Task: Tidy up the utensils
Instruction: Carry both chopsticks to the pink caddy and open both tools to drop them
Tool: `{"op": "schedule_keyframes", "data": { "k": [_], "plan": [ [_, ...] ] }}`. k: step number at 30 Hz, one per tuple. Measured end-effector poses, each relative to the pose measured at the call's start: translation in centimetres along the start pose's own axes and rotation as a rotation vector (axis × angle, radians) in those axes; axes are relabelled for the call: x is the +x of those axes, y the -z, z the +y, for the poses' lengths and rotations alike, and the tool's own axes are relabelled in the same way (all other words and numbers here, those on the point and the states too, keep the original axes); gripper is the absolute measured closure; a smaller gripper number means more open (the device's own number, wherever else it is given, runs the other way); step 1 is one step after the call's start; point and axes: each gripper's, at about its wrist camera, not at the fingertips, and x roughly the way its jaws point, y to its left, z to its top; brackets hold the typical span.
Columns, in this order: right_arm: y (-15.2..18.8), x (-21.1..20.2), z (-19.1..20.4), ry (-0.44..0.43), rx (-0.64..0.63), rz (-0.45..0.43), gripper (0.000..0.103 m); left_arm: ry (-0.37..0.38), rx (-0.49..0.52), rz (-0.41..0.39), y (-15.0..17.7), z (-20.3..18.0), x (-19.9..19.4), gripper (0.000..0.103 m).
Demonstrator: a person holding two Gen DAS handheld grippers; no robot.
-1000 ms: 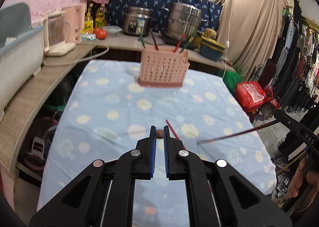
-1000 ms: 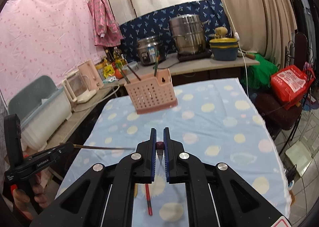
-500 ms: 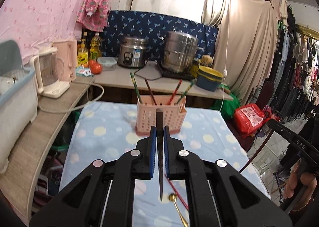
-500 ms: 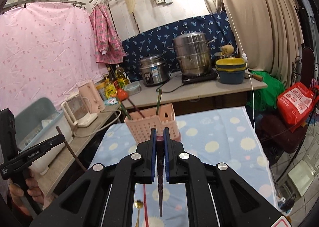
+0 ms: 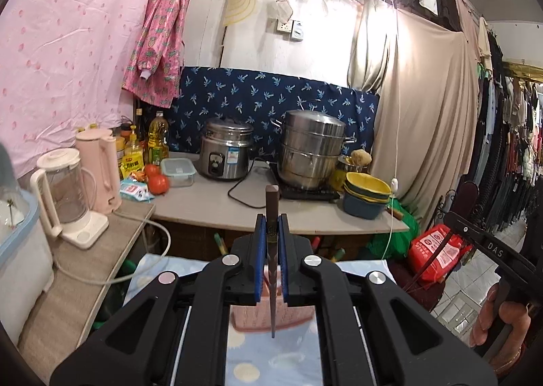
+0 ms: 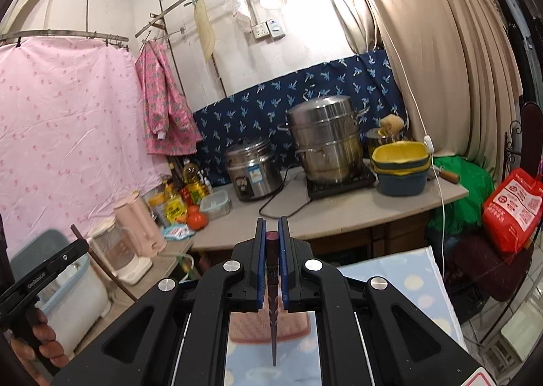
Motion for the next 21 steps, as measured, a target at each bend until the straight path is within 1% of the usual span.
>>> {"op": "schedule_keyframes", "data": {
  "k": [4,8,12,15,21],
  "plan": [
    [-1.5,3.5,-0.1,0.016,0.013,-0.033,0.096,-0.02,0.003,-0.014,-1.3,0.3,3.0,0.096],
    [-1.6,7.1,-0.6,0.028,0.034,-0.034,0.096,-0.04,0.002,-0.018,-1.6,0.9,6.1,0.096],
    [-0.8,10.7,-1.0,0.036,0.041,-0.013,0.096,-0.061,0.004,0.005,-1.1,1.5,8.8,0.096],
    [0.5,13.2,-1.1,0.031,0.045,0.025,0.096,-0.068,0.005,0.027,-0.3,1.9,10.5,0.096],
    [3.5,15.5,-0.9,0.019,0.039,0.092,0.096,-0.068,-0.007,0.081,1.8,2.6,12.9,0.096]
  ]
}}
